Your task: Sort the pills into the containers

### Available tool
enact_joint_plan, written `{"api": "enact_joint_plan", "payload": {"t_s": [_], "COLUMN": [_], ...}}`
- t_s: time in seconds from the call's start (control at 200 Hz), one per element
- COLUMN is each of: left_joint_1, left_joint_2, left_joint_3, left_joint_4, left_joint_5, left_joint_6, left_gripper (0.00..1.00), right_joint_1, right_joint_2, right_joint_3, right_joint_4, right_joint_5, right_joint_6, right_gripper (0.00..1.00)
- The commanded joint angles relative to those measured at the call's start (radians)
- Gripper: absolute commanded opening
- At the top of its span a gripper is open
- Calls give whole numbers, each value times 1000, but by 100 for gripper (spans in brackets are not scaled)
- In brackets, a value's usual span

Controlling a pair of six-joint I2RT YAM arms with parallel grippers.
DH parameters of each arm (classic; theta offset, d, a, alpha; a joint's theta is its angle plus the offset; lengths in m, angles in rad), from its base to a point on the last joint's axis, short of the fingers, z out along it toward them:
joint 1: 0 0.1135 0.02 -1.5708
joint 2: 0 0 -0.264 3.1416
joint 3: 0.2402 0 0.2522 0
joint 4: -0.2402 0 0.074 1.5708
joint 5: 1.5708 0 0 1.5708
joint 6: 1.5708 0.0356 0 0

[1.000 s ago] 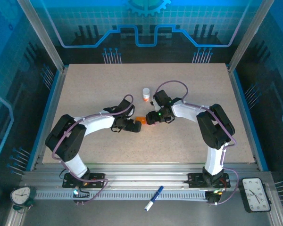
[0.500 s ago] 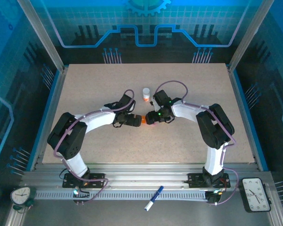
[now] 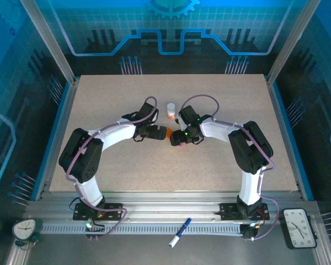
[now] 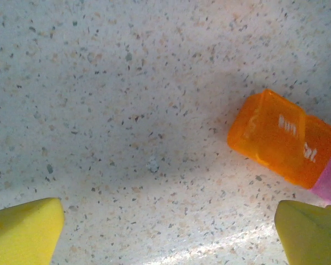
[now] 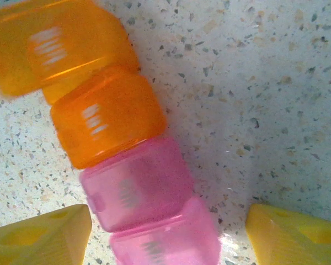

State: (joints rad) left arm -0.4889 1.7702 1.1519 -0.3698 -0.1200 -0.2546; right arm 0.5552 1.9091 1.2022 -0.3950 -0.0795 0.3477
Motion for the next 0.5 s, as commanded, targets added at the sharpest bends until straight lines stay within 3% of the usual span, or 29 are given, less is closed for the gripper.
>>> {"api": "enact_joint_plan", "payload": {"t_s": [0.0, 0.495], "left_joint_1": [4, 26], "left_joint_2": [14, -129], "left_joint_3": [39, -29], "left_joint_4": [-31, -10], "left_joint_5": [2, 14], "left_joint_6": [16, -47], "left_gripper": [99, 99], "right_joint_1": [-12, -33], "right_joint_2": [47, 31], "right_joint_3": [11, 90], "right_joint_4": [-64, -70], "right_joint_5": [18, -62], "right_joint_6": [-7, -124], "right_gripper": [76, 82]}}
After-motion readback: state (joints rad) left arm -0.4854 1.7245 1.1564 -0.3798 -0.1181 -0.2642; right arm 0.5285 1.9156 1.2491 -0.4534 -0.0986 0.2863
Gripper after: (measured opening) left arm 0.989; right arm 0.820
